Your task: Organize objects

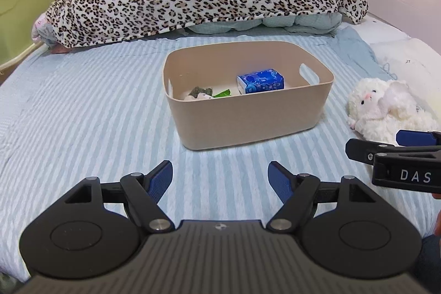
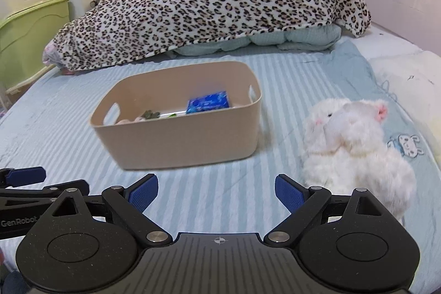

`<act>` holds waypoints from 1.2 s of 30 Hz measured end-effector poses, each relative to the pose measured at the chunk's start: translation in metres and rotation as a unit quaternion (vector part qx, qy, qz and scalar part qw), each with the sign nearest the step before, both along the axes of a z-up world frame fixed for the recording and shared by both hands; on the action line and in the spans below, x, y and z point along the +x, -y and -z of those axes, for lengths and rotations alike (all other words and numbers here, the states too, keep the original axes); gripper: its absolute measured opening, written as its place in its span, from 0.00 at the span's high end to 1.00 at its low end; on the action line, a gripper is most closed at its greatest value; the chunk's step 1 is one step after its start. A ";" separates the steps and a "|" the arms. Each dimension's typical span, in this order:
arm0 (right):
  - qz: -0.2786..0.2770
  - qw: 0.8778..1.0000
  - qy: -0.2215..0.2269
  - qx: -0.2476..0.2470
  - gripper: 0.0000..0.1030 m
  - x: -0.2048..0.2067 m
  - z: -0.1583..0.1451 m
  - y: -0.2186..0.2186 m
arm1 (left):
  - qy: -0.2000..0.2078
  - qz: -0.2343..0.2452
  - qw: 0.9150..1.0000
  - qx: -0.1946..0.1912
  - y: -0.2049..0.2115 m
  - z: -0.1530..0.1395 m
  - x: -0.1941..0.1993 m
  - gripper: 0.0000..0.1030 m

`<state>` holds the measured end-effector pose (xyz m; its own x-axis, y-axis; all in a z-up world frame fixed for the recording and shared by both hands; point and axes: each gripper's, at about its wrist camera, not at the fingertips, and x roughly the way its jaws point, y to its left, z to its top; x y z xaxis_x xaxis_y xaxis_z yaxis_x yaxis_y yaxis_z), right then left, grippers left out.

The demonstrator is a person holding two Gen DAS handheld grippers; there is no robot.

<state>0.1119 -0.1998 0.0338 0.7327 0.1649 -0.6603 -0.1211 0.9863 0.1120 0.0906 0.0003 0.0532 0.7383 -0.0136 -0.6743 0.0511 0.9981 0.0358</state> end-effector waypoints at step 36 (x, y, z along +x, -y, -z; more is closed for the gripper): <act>-0.012 0.999 0.029 0.016 0.10 -0.110 -0.012 0.019 | 0.052 0.023 0.998 -0.016 0.006 -0.012 -0.111 0.25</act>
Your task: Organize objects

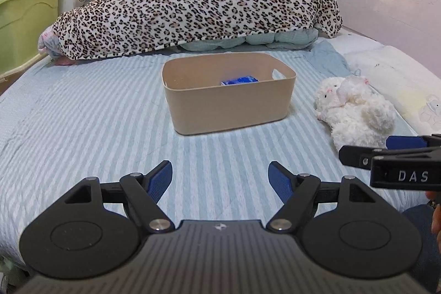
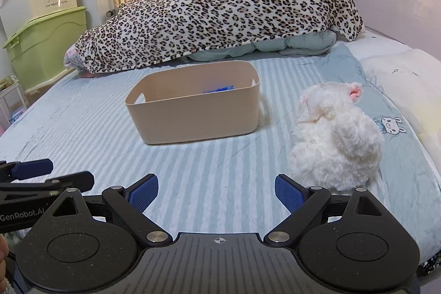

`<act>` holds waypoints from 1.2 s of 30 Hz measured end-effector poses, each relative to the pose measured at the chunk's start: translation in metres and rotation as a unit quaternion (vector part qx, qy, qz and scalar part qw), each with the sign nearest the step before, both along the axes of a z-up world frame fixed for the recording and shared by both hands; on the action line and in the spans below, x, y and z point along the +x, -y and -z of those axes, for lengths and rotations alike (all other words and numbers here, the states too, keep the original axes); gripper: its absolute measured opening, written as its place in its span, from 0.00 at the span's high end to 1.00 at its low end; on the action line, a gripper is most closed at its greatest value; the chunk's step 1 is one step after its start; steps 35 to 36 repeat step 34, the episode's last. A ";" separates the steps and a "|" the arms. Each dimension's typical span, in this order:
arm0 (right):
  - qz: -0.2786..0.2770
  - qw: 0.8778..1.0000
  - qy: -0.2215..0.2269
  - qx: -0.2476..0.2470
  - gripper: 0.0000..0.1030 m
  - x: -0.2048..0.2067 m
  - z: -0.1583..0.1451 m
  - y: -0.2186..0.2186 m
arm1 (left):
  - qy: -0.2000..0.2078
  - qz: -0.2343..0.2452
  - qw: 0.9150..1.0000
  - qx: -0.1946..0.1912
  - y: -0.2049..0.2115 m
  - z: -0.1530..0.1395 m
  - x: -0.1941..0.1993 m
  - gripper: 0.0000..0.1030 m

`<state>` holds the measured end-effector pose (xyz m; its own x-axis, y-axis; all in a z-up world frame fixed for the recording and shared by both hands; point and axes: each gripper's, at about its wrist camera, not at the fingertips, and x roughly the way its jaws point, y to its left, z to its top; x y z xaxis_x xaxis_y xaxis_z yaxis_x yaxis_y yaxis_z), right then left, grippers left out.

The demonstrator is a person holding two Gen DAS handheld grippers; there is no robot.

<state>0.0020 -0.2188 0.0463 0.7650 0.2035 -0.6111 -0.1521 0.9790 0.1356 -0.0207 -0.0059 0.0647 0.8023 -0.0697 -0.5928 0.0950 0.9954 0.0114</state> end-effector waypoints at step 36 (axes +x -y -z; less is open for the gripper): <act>-0.024 1.000 -0.013 -0.013 0.10 -0.014 0.000 -0.010 | -0.021 -0.003 1.000 0.003 0.004 0.003 -0.002 0.21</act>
